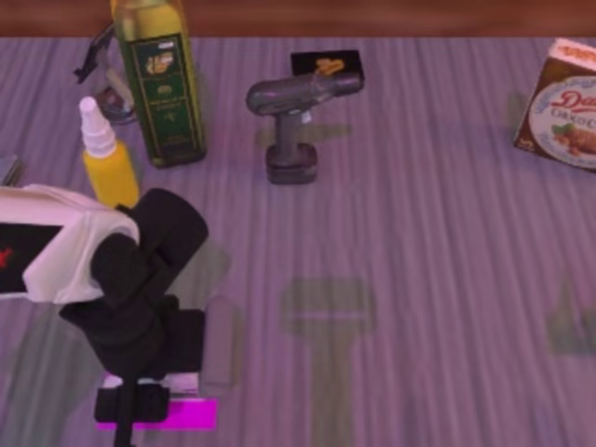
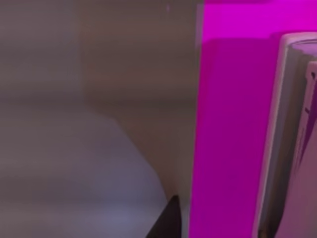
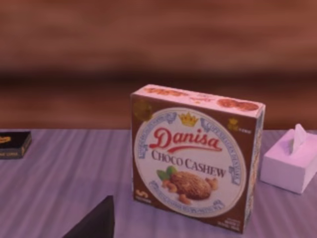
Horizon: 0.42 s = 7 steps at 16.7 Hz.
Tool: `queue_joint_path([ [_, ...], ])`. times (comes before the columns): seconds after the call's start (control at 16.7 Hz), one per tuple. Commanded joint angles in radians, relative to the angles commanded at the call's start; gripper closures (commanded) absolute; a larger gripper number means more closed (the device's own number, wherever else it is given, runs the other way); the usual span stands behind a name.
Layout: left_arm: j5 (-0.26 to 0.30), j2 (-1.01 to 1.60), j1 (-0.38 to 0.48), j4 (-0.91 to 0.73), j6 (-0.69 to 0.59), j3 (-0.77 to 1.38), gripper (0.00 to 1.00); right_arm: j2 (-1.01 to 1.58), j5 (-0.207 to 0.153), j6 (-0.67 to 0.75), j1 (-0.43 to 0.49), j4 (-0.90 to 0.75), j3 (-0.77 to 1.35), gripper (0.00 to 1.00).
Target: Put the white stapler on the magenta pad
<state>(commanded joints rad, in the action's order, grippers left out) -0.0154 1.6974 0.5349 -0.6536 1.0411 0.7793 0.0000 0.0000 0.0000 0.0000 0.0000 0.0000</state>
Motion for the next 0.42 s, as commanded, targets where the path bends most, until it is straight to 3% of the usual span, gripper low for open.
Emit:
queue_joint_path([
  [0.12,0.0,0.0,0.0,0.0,0.0,0.0,0.0,0.0,0.0,0.0,0.0,0.0,0.0,0.0],
  [0.42,0.0,0.0,0.0,0.0,0.0,0.0,0.0,0.0,0.0,0.0,0.0,0.0,0.0,0.0],
])
